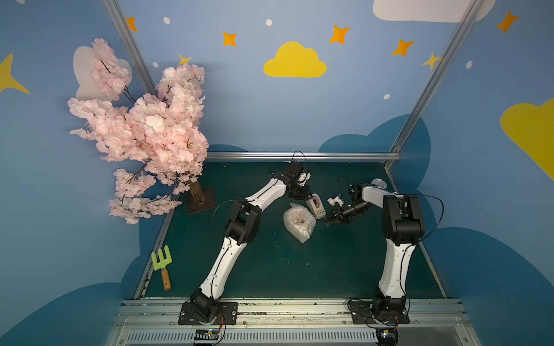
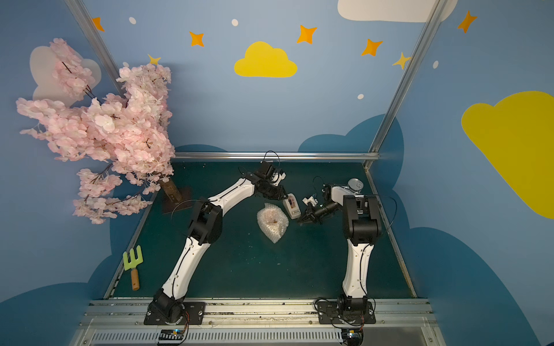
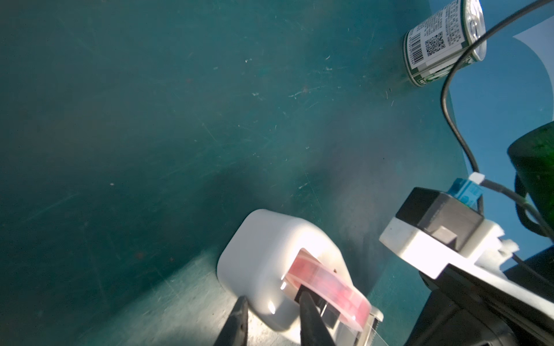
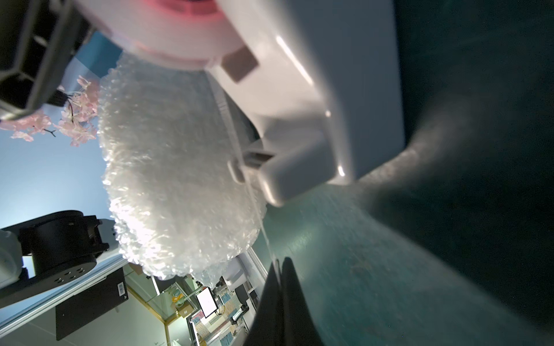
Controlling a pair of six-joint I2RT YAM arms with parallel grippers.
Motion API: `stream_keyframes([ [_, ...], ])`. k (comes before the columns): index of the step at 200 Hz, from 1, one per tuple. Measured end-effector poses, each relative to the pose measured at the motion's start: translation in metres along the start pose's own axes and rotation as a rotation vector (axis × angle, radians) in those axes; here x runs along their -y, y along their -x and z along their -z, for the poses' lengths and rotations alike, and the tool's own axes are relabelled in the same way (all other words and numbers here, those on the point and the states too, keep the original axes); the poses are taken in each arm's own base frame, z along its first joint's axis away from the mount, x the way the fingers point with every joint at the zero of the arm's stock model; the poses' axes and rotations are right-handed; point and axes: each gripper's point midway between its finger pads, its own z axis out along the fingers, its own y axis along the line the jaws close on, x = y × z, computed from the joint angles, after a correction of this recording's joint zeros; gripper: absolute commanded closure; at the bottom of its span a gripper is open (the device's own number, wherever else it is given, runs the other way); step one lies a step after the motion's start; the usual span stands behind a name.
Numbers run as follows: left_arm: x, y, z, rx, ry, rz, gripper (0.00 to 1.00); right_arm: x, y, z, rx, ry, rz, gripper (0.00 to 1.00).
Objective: Wrap mugs in bubble wrap
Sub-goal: Tear off the tape using the Tape Cutter.
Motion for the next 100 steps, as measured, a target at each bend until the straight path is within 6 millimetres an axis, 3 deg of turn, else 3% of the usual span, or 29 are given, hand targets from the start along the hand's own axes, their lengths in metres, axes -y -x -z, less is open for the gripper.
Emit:
stream_keyframes([
  [59, 0.000, 0.000, 0.000, 0.000, 0.002, -0.001, 0.71, 0.017, 0.009, 0.000, 0.025, -0.046, -0.055, 1.00],
  [100, 0.000, 0.000, 0.000, 0.001, 0.002, -0.001, 0.71, 0.018, 0.012, -0.004, 0.026, -0.042, -0.071, 1.00],
])
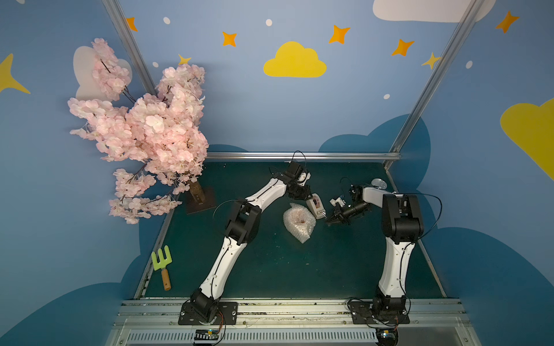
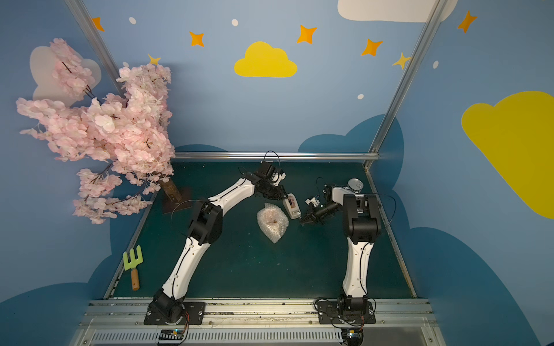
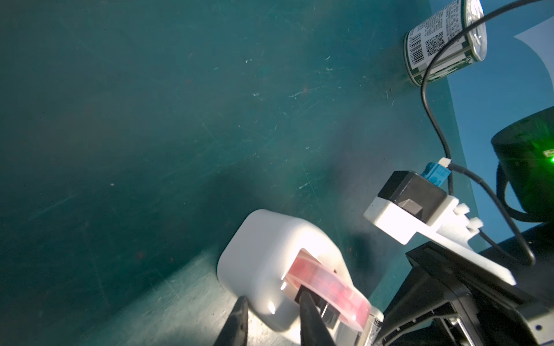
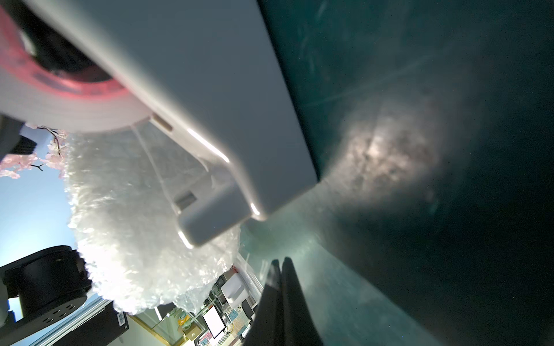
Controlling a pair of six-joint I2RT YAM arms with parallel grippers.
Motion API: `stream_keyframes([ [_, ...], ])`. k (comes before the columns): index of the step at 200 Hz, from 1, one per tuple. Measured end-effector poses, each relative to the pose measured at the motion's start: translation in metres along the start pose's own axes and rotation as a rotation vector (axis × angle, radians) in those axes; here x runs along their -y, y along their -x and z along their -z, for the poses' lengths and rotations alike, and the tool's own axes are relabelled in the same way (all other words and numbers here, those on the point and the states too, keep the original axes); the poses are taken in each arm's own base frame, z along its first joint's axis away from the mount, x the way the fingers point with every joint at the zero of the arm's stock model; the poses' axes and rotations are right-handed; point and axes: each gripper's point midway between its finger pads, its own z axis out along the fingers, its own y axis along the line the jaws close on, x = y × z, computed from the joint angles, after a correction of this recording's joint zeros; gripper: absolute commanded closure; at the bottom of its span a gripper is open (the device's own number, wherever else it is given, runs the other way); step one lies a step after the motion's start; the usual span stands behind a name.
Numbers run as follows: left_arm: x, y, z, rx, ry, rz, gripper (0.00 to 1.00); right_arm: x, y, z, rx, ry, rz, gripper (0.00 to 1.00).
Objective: Wrap mugs in bubble wrap
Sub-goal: Tear off the tape using the Tape Cutter.
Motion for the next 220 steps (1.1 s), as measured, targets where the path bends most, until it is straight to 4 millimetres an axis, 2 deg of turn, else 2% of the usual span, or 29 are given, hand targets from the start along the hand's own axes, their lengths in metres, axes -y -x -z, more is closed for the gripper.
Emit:
stream_keyframes([
  [42, 0.000, 0.000, 0.000, 0.000, 0.001, -0.001, 0.71, 0.003, -0.002, -0.009, -0.003, -0.002, -0.008, 1.00],
  [74, 0.001, 0.000, 0.000, -0.001, 0.000, -0.003, 0.71, 0.007, 0.003, -0.006, 0.015, -0.029, -0.014, 1.00],
  [116, 0.001, 0.000, 0.000, -0.001, 0.000, -0.005, 0.71, 0.013, 0.009, -0.003, 0.030, -0.119, -0.030, 1.00],
  [151, 0.001, 0.000, 0.000, -0.001, 0.000, -0.005, 0.71, 0.018, 0.002, -0.004, 0.002, -0.201, -0.069, 1.00],
  [202, 0.001, 0.000, 0.000, -0.001, 0.001, -0.005, 0.71, 0.014, -0.003, -0.002, -0.005, -0.256, -0.062, 1.00],
  [220, 0.000, 0.000, 0.000, -0.001, 0.001, -0.004, 0.70, 0.006, -0.006, 0.003, 0.000, -0.262, -0.053, 1.00],
])
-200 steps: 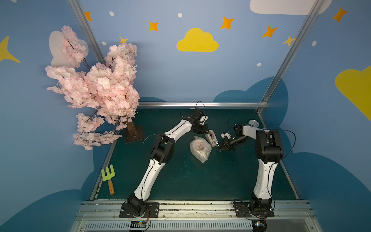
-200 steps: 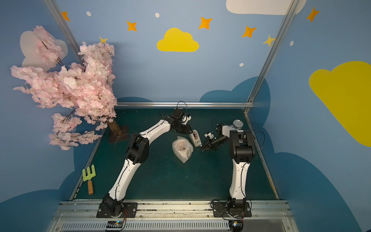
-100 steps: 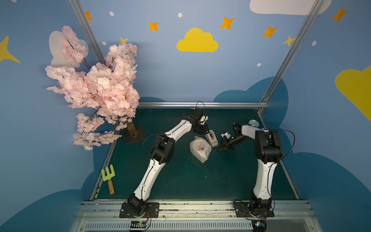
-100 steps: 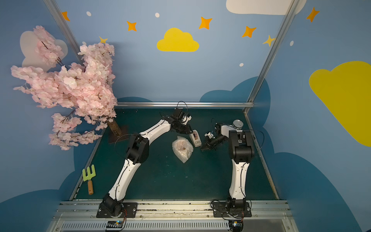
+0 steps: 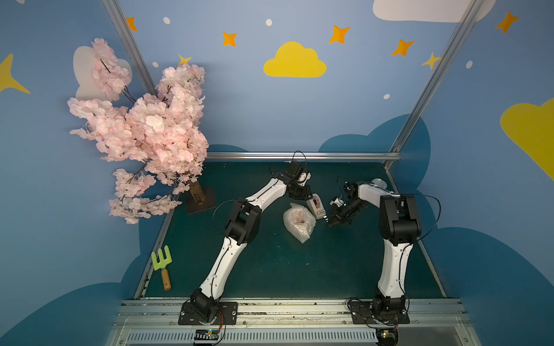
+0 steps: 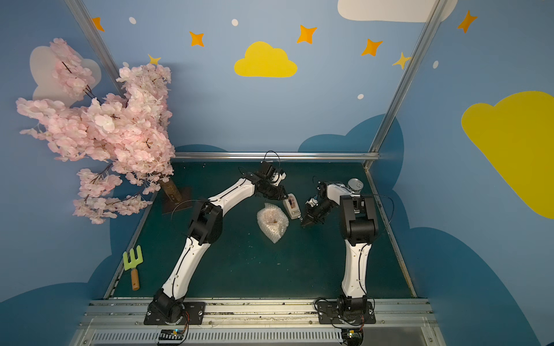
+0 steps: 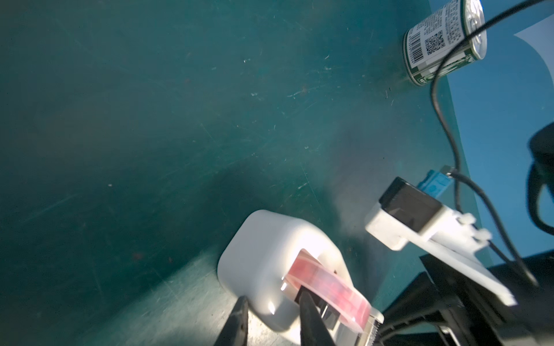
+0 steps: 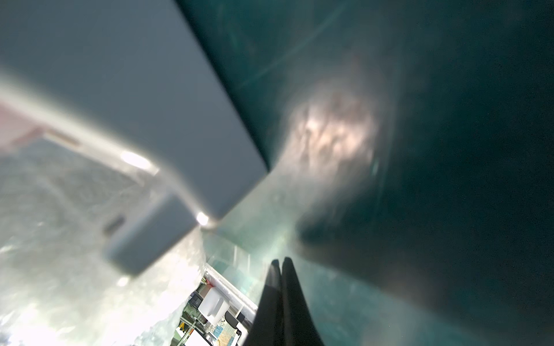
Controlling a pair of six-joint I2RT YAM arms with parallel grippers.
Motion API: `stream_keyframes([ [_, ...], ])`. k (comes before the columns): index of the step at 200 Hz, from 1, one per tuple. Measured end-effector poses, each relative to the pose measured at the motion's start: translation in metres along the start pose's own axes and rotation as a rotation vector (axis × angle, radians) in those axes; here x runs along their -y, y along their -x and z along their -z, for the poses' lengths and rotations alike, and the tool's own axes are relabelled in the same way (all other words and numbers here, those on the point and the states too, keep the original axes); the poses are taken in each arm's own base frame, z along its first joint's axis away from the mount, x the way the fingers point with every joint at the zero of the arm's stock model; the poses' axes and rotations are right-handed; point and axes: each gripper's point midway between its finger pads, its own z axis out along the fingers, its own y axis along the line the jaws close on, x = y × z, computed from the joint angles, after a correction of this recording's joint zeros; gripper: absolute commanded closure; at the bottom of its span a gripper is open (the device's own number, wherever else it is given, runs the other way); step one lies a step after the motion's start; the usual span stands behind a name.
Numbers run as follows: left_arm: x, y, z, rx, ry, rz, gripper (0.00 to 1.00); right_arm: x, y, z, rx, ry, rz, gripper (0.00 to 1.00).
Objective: Wrap mugs in bubble wrap
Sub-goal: Tear off the tape using the Tape Cutter.
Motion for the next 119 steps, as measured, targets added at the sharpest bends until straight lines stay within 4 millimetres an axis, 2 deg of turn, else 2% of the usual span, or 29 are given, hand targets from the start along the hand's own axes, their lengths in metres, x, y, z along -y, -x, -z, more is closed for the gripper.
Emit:
stream_keyframes([
  [30, -0.003, 0.001, 0.001, 0.004, 0.010, 0.003, 0.65, -0.022, -0.004, 0.021, 0.040, 0.013, 0.045, 1.00],
  [69, -0.011, 0.000, 0.007, 0.005, 0.044, 0.017, 0.54, -0.054, -0.017, 0.040, 0.065, 0.066, 0.095, 1.00],
  [99, -0.025, -0.002, 0.020, 0.008, 0.077, 0.052, 0.48, -0.081, -0.022, 0.053, 0.070, 0.130, 0.137, 1.00],
  [119, -0.031, 0.007, 0.033, 0.038, 0.088, 0.070, 0.46, -0.103, -0.026, 0.062, 0.073, 0.185, 0.177, 1.00],
])
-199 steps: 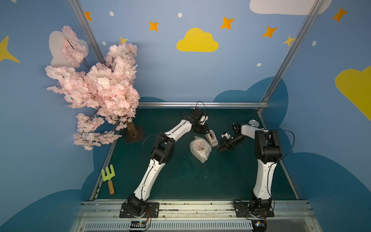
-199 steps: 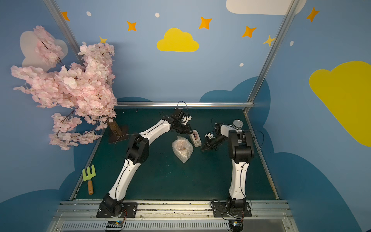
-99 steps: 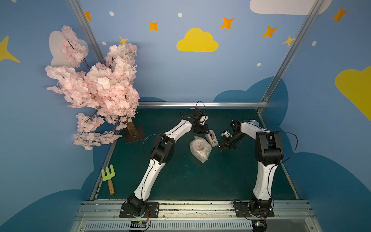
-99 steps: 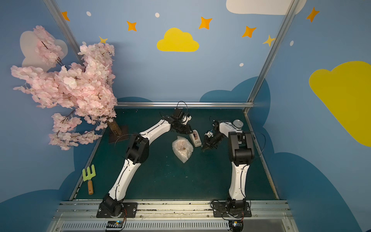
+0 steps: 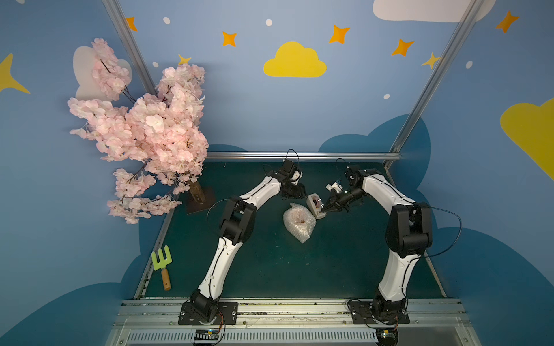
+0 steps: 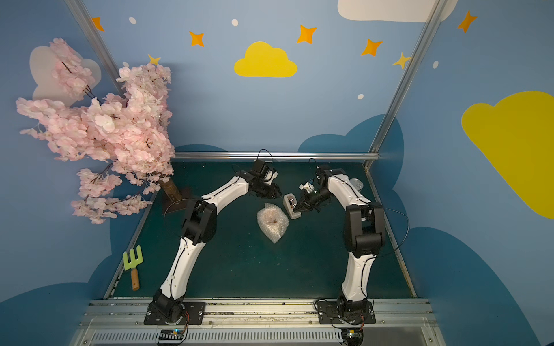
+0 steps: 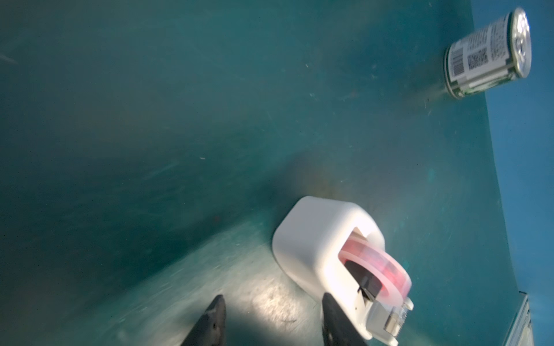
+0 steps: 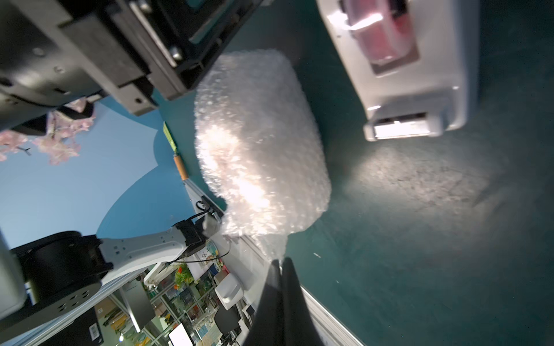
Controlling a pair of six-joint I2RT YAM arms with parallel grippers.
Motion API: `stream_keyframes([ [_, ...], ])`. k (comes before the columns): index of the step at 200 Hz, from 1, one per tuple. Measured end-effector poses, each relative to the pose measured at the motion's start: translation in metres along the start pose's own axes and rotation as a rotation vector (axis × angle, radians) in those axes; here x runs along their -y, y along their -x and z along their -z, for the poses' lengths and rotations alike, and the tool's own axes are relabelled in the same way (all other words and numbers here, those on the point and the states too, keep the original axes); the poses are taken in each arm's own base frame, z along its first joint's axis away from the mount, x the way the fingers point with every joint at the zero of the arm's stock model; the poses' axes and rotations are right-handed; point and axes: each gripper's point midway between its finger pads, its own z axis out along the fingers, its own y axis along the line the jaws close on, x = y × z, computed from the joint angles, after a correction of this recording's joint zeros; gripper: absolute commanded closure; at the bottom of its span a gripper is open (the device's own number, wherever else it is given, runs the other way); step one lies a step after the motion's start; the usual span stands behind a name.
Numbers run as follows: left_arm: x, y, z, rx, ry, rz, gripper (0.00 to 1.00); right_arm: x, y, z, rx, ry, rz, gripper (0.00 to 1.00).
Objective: Wrap mugs in bubble wrap
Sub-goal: Stick the tape on the bubble wrap.
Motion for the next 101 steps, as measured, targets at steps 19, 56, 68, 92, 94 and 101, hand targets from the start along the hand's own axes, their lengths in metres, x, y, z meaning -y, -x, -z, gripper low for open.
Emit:
stream_keyframes([
  [19, -0.001, 0.015, 0.015, 0.044, -0.003, 0.006, 0.44, -0.023, -0.002, 0.000, -0.010, 0.055, 0.039, 1.00],
  [56, 0.000, 0.038, 0.053, 0.121, -0.012, 0.015, 0.37, -0.056, -0.019, -0.018, -0.076, 0.140, 0.083, 1.00],
  [68, 0.001, 0.041, 0.065, 0.136, -0.016, 0.018, 0.35, -0.065, -0.024, -0.025, -0.102, 0.166, 0.087, 1.00],
  [92, -0.003, 0.037, 0.089, 0.149, -0.027, 0.035, 0.31, -0.073, -0.029, -0.038, -0.150, 0.199, 0.079, 1.00],
  [94, -0.003, 0.036, 0.091, 0.151, -0.027, 0.035, 0.31, -0.073, -0.029, -0.039, -0.154, 0.203, 0.076, 1.00],
  [101, -0.006, 0.033, 0.096, 0.152, -0.028, 0.043, 0.31, -0.072, -0.029, -0.043, -0.163, 0.209, 0.065, 1.00],
])
